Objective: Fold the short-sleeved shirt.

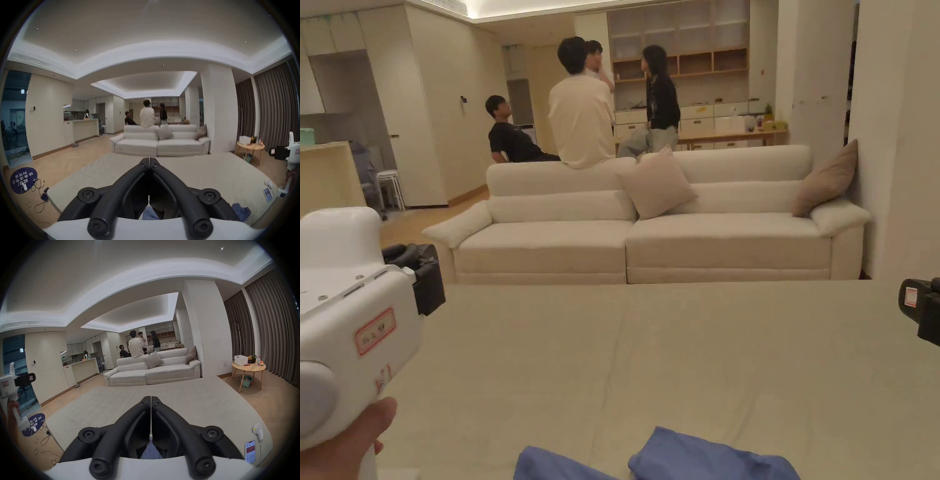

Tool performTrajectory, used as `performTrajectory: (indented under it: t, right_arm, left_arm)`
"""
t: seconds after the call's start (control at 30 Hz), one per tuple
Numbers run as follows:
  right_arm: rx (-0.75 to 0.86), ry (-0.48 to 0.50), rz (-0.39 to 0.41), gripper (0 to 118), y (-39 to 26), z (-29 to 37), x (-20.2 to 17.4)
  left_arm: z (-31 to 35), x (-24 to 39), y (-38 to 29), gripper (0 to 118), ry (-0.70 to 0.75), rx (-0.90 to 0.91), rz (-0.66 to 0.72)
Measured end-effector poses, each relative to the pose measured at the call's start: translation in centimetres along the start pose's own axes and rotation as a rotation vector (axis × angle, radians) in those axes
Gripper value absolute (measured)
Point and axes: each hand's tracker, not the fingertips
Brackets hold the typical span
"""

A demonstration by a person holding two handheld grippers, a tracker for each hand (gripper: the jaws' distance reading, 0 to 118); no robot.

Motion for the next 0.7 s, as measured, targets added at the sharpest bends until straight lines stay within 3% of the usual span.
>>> performTrajectory:
  t: [0.13, 0.2, 0.23, 0.27, 0.3, 0.5, 0.63, 0.7]
  right_arm:
    - [-0.050, -0.001, 0.013, 2, -1.5, -2.2, 0.4]
    - [-0.080, -0.009, 0.020, 2, -2.3, -3.7, 0.8]
    - [-0.089, -0.013, 0.024, 2, -2.7, -4.3, 1.0]
    - [-0.102, -0.021, 0.024, 2, -3.1, -5.1, 1.2]
    - [-0.117, -0.022, 0.021, 2, -3.4, -6.0, 1.4]
    - [-0.211, -0.038, 0.017, 2, -6.4, -11.0, 2.4]
    - [-0.277, -0.047, 0.040, 2, -8.8, -13.7, 2.5]
    - [-0.301, -0.036, 0.036, 2, -9.7, -14.6, 2.7]
  left_arm:
    - [-9.2, -1.2, -4.6, 0, -0.112, -0.230, 0.006]
    - [-15.0, -2.3, -8.1, 0, -0.223, -0.346, 0.093]
    - [-17.4, -2.9, -9.5, 16, -0.273, -0.412, 0.155]
    - [-20.4, -3.1, -11.3, 73, -0.271, -0.509, 0.169]
    - [-23.2, -3.0, -13.2, 114, -0.250, -0.588, 0.155]
    - [-34.2, -1.4, -25.6, 114, -0.119, -0.952, 0.049]
    - [-35.6, -2.6, -32.0, 114, -0.088, -1.115, 0.113]
    - [-35.5, -2.3, -34.3, 106, -0.139, -1.138, 0.113]
